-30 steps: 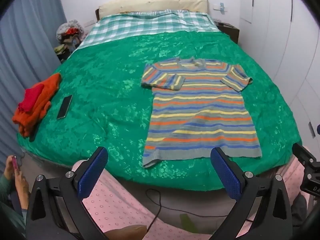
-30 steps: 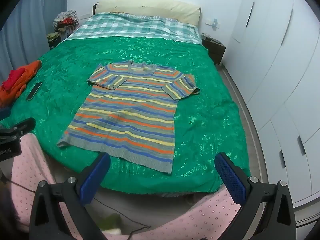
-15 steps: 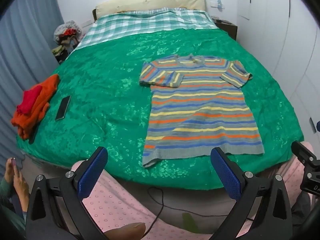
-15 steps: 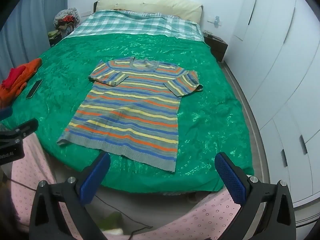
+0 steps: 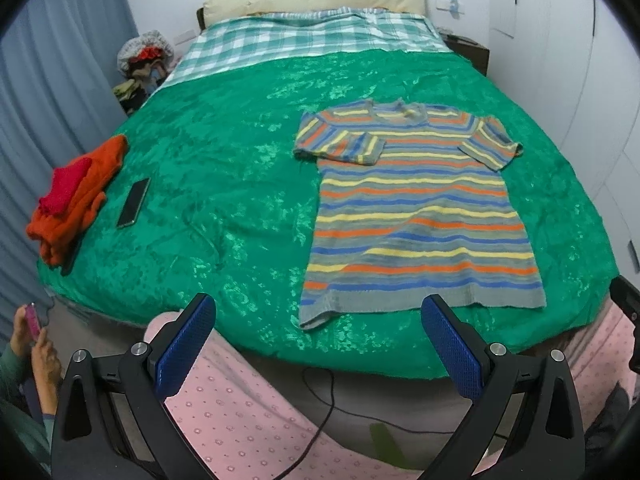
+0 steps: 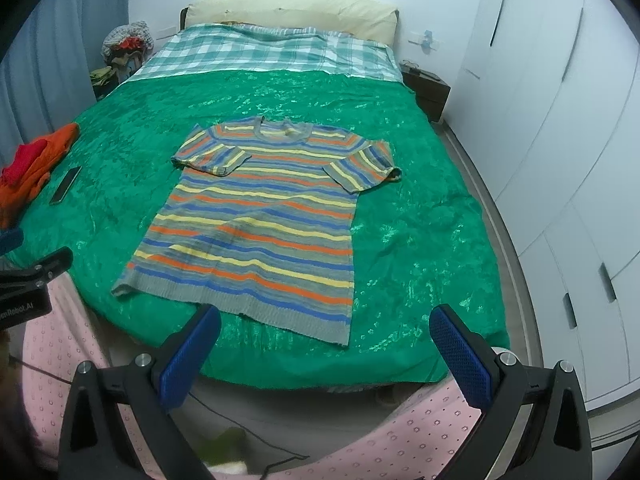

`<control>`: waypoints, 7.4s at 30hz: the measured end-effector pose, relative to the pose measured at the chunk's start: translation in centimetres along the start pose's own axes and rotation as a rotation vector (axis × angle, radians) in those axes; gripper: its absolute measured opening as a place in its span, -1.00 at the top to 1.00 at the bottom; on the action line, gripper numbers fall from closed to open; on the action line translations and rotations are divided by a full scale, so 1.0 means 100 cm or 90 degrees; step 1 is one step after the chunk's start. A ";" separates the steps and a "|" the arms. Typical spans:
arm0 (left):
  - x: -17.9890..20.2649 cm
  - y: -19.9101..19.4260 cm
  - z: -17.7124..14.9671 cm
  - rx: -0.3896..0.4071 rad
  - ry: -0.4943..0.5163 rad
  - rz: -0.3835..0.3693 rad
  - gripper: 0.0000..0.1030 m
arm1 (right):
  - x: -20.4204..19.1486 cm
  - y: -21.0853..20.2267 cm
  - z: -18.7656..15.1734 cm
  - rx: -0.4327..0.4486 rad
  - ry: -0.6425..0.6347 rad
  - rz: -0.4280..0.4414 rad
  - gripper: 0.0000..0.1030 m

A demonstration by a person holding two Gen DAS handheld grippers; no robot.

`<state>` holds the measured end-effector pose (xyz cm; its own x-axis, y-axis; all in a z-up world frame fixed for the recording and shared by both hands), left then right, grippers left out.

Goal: Fold small clothes

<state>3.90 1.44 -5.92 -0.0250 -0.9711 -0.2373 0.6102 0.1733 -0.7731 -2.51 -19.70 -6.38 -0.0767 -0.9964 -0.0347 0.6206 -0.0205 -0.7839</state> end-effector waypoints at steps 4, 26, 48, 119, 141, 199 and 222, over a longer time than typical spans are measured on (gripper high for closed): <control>0.004 0.000 -0.002 0.001 0.011 0.002 -0.99 | 0.001 0.001 -0.001 -0.001 0.001 0.001 -0.99; 0.009 0.002 -0.004 0.003 0.027 0.015 -0.99 | -0.002 0.009 -0.004 -0.009 0.005 0.005 -0.99; 0.006 0.010 -0.006 -0.012 0.026 -0.011 -0.99 | -0.008 0.012 -0.006 -0.016 0.003 0.012 -0.99; 0.071 0.167 -0.042 -0.221 0.110 0.005 -0.31 | 0.119 0.212 -0.077 -0.307 0.201 0.099 0.50; 0.067 0.120 0.003 -0.034 0.049 -0.051 -0.74 | 0.055 0.140 -0.017 -0.182 0.057 0.099 -0.11; 0.026 0.121 -0.022 0.036 -0.017 -0.121 -0.86 | -0.101 0.098 0.003 0.018 -0.066 0.023 -0.40; 0.025 0.115 -0.021 0.054 -0.011 -0.125 -0.86 | -0.112 0.103 0.001 0.003 -0.079 0.023 -0.40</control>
<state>9.21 1.37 -16.62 -0.1365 -0.9876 -0.0770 0.6593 -0.0326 -0.7511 4.81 -8.76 -13.98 0.0422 -0.9990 0.0140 0.6244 0.0154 -0.7809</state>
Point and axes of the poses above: each gripper's, at about its wrist camera, not at the fingertips, and y roughly the way its jaws point, x to its right, z to its top, the point moved 4 cm from there along y, roughly the way its jaws point, and after that the axes turned 9 degrees about z, right-handed, at the moved point
